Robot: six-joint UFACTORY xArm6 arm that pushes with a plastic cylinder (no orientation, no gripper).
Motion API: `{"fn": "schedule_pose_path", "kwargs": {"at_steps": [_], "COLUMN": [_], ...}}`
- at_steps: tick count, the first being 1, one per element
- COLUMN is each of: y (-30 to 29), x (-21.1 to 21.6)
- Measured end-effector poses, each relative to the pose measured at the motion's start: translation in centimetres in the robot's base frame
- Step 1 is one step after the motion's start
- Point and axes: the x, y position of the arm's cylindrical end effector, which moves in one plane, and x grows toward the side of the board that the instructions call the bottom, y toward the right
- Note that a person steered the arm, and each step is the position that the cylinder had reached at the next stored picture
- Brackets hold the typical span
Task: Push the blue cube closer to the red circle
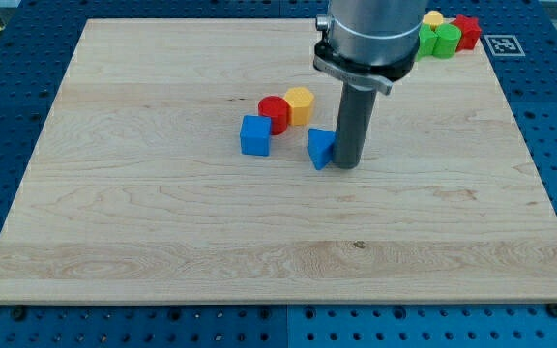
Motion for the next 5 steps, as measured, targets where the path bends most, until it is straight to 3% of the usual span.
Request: {"fn": "schedule_pose_path", "kwargs": {"at_steps": [5], "y": [-2.1], "x": [0.6]}}
